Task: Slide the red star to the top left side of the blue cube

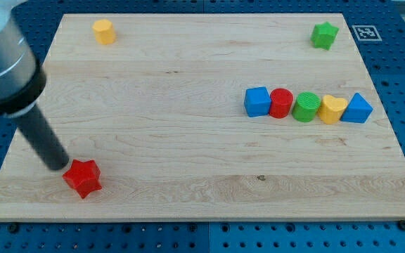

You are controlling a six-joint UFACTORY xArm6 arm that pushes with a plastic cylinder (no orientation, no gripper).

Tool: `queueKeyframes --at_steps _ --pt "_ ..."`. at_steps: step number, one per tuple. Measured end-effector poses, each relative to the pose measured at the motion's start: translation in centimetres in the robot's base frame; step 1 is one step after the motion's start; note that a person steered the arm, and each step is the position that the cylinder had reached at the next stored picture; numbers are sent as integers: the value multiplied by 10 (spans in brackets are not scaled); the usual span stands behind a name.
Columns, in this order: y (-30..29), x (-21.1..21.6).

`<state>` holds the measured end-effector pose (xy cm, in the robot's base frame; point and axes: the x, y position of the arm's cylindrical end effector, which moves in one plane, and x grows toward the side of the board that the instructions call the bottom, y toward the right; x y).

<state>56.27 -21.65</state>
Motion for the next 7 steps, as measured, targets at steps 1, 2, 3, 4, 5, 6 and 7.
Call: queueKeyframes --at_steps 1,2,3,4,5,6,7 --pt "10 35" --pt "49 30" --pt "101 -18" --pt "103 -23" --pt "87 -9" --pt "102 -57" --pt "141 -120"
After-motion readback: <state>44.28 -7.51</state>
